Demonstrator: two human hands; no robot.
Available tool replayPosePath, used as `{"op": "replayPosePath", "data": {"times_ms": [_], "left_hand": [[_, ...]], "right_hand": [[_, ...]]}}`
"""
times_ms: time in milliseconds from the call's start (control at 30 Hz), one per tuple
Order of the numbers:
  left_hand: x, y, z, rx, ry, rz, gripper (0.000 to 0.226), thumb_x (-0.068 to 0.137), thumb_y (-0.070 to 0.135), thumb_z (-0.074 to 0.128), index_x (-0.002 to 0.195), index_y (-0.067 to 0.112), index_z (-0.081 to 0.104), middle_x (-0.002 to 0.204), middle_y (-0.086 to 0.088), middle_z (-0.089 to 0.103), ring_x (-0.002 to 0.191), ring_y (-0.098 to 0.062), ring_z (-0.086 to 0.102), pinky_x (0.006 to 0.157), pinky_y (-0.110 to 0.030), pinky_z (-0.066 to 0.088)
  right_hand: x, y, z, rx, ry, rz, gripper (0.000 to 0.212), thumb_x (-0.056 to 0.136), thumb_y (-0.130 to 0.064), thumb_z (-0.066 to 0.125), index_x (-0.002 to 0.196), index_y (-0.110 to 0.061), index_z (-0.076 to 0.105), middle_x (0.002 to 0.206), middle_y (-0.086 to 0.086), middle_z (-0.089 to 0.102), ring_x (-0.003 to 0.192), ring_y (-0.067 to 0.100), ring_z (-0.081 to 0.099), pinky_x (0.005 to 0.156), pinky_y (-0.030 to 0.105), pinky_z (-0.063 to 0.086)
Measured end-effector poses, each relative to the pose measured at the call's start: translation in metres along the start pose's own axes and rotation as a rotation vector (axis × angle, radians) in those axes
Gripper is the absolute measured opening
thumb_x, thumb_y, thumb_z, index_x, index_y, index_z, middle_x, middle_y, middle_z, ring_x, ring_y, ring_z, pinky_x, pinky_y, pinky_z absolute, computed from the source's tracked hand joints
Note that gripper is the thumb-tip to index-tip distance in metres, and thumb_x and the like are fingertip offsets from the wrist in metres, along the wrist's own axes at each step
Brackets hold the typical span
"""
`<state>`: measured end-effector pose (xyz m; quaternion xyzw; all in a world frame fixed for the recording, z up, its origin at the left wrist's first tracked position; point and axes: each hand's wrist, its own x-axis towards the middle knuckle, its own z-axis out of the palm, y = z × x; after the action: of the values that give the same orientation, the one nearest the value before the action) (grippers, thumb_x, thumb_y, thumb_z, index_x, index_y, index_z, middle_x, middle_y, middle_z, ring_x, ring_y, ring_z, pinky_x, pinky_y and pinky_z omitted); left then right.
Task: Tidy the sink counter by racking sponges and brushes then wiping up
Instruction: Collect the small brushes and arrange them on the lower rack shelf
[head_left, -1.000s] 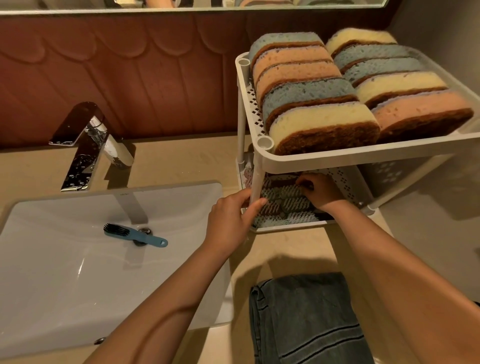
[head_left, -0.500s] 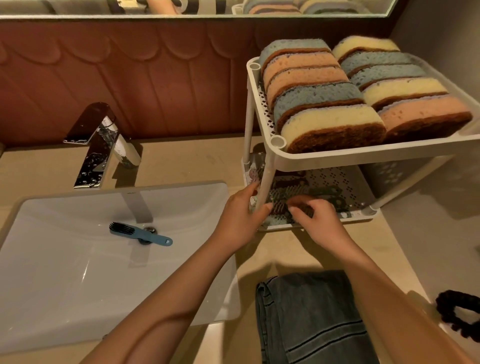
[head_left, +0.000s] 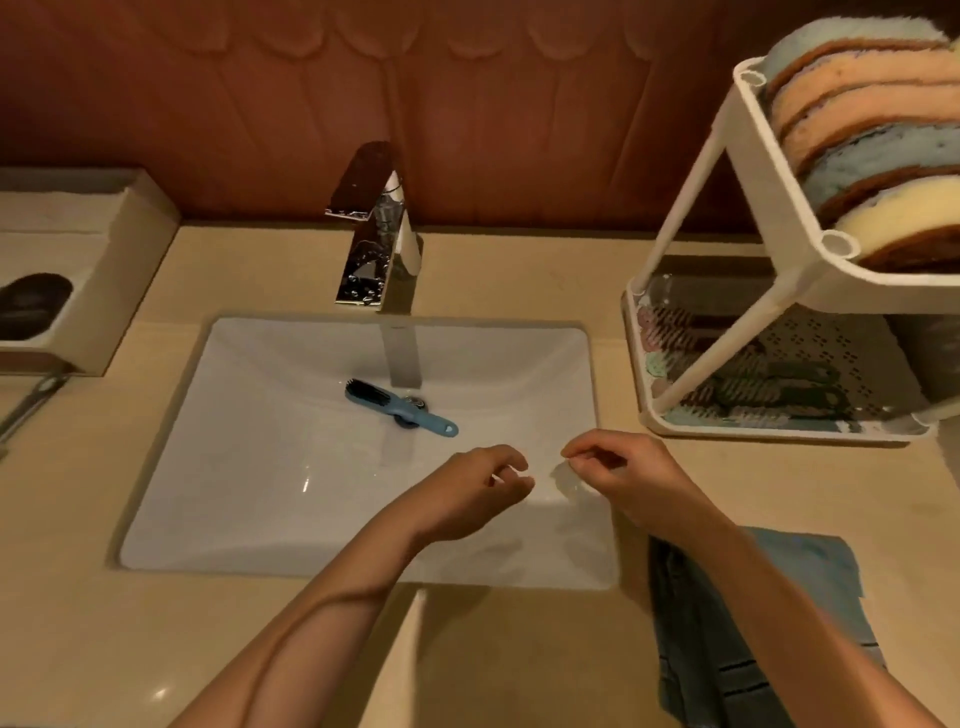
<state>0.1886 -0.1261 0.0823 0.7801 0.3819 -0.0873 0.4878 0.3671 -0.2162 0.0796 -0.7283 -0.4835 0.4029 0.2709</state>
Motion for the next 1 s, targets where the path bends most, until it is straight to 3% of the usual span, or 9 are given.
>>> {"op": "replayPosePath", "data": {"times_ms": [133,333,533,700,833,933,1000], "left_hand": [[-0.026,-0.051,-0.020,-0.134,0.080,-0.062,0.029,0.095,0.033,0.047,0.120,0.019,0.055,0.117,-0.002,0.059,0.098,-0.012,0.054,0.088,-0.025,0.044],[-0.071,-0.116,-0.060,-0.171,0.247,-0.149,0.032,0.095,0.034,0.046,0.123,0.020,0.053,0.123,0.004,0.056,0.106,-0.009,0.053,0.089,-0.022,0.043],[-0.129,-0.190,-0.107,-0.207,0.429,-0.257,0.033,0.094,0.037,0.047,0.124,0.025,0.051,0.127,0.007,0.053,0.111,-0.007,0.051,0.090,-0.023,0.042],[-0.162,-0.238,-0.137,-0.192,0.589,-0.326,0.031,0.094,0.029,0.050,0.124,0.020,0.053,0.123,0.006,0.052,0.108,-0.009,0.051,0.090,-0.021,0.038],[-0.180,-0.285,-0.161,0.013,0.809,-0.357,0.033,0.089,0.020,0.057,0.122,0.014,0.055,0.125,-0.001,0.050,0.117,-0.019,0.048,0.090,-0.019,0.032],[-0.188,-0.305,-0.187,-0.078,0.951,-0.484,0.039,0.087,0.017,0.059,0.125,0.014,0.051,0.133,-0.003,0.041,0.122,-0.021,0.040,0.103,-0.029,0.034],[-0.191,-0.316,-0.204,0.066,0.988,-0.553,0.049,0.084,0.023,0.062,0.130,0.014,0.046,0.139,-0.006,0.036,0.127,-0.026,0.035,0.105,-0.037,0.032]], "right_hand": [[0.021,-0.033,0.050,-0.039,-0.093,-0.074,0.015,0.091,-0.017,0.054,0.092,-0.027,0.064,0.086,-0.016,0.064,0.083,-0.002,0.058,0.070,0.005,0.044],[0.050,-0.078,0.114,-0.153,-0.210,-0.190,0.013,0.090,-0.018,0.057,0.096,-0.021,0.068,0.088,-0.013,0.066,0.084,0.004,0.060,0.081,0.025,0.052],[0.074,-0.126,0.180,-0.199,-0.293,-0.186,0.018,0.092,-0.024,0.055,0.107,-0.026,0.064,0.092,-0.020,0.060,0.088,-0.002,0.058,0.079,0.017,0.050],[0.090,-0.159,0.224,-0.227,-0.325,-0.213,0.017,0.092,-0.025,0.054,0.106,-0.026,0.065,0.094,-0.014,0.063,0.084,-0.005,0.057,0.072,0.011,0.045],[0.101,-0.187,0.255,-0.284,-0.382,-0.246,0.020,0.093,-0.025,0.053,0.109,-0.022,0.064,0.096,-0.011,0.062,0.084,0.000,0.057,0.076,0.014,0.046],[0.110,-0.202,0.271,-0.324,-0.413,-0.258,0.021,0.093,-0.025,0.052,0.110,-0.021,0.064,0.100,-0.006,0.066,0.087,0.007,0.058,0.082,0.023,0.049],[0.115,-0.208,0.279,-0.350,-0.427,-0.268,0.021,0.093,-0.024,0.052,0.110,-0.021,0.064,0.100,-0.004,0.066,0.088,0.009,0.058,0.083,0.025,0.049]]}}
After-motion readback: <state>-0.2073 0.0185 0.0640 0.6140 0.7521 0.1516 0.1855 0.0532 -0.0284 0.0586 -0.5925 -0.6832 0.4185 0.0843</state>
